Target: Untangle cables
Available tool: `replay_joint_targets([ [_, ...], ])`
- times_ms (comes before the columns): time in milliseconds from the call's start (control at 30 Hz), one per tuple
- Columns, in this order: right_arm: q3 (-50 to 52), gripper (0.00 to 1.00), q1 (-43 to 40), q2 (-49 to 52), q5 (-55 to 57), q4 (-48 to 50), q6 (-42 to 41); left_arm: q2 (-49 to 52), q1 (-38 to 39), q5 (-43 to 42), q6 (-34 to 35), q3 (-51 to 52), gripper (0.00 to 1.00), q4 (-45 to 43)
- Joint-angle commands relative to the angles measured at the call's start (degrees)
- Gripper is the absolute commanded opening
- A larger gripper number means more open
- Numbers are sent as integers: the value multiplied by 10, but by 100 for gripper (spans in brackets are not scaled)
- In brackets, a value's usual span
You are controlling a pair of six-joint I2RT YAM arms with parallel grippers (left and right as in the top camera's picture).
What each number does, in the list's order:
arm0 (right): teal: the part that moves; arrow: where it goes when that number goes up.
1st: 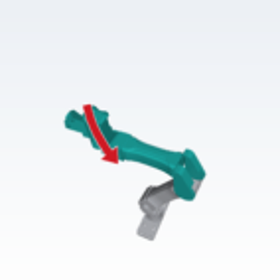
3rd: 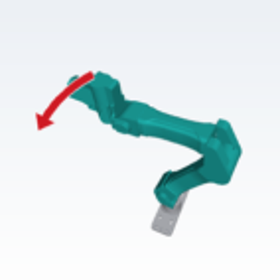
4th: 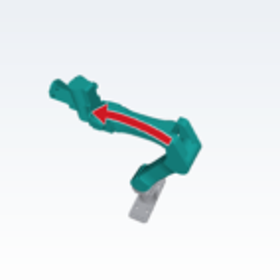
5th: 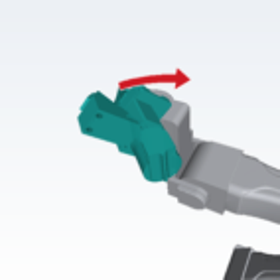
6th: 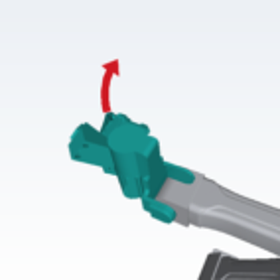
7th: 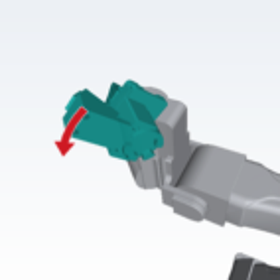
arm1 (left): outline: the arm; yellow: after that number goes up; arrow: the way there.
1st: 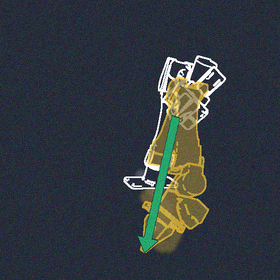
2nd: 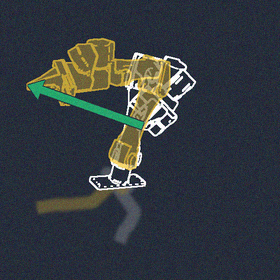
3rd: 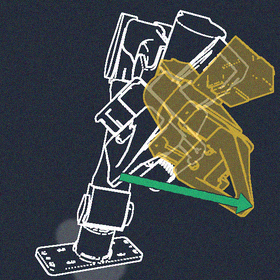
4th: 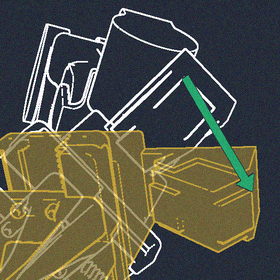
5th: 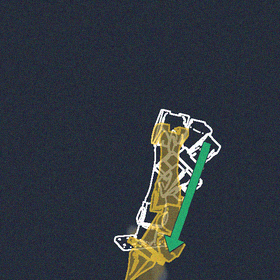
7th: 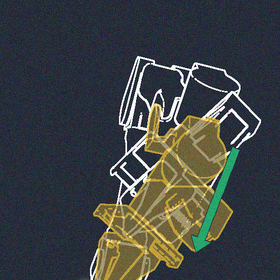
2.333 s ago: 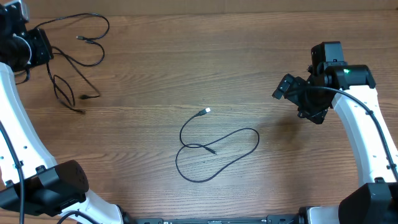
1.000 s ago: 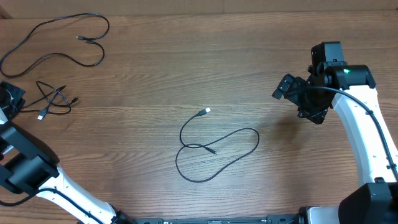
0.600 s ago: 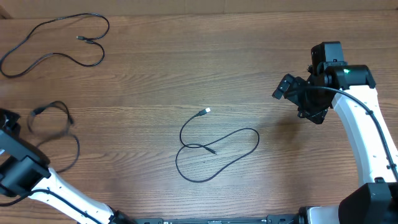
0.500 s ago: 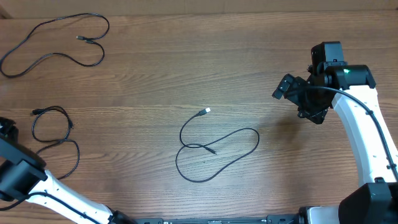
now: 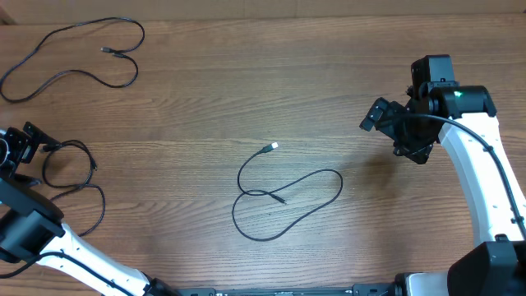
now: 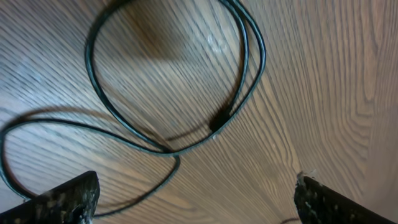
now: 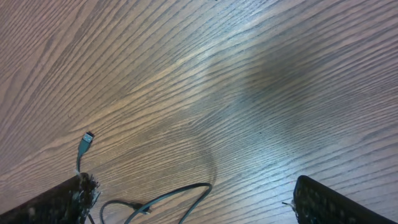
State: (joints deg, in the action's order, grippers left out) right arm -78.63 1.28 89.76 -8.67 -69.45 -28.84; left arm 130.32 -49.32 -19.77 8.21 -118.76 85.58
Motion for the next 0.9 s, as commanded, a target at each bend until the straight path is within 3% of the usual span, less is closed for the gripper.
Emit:
replay_joint_targets([
  [0,-1,100,1,-3,5,2,2,-15,-10,-29,8,2,100,15],
  [200,-1,100,1,-3,5,2,2,-128,-6,-54,7,3,100,31],
  [300,-1,100,1,-3,5,2,2,-220,3,-66,8,52,100,30],
  [500,-1,100,1,-3,5,2,2,-344,3,52,174,252,99,-123],
  [667,-1,100,1,-3,5,2,2,-334,3,4,263,335,99,-200],
  [767,-1,100,1,-3,5,2,2,-320,4,18,288,357,100,-218],
  [867,-1,100,1,-3,5,2,2,-303,10,63,357,386,97,-236],
])
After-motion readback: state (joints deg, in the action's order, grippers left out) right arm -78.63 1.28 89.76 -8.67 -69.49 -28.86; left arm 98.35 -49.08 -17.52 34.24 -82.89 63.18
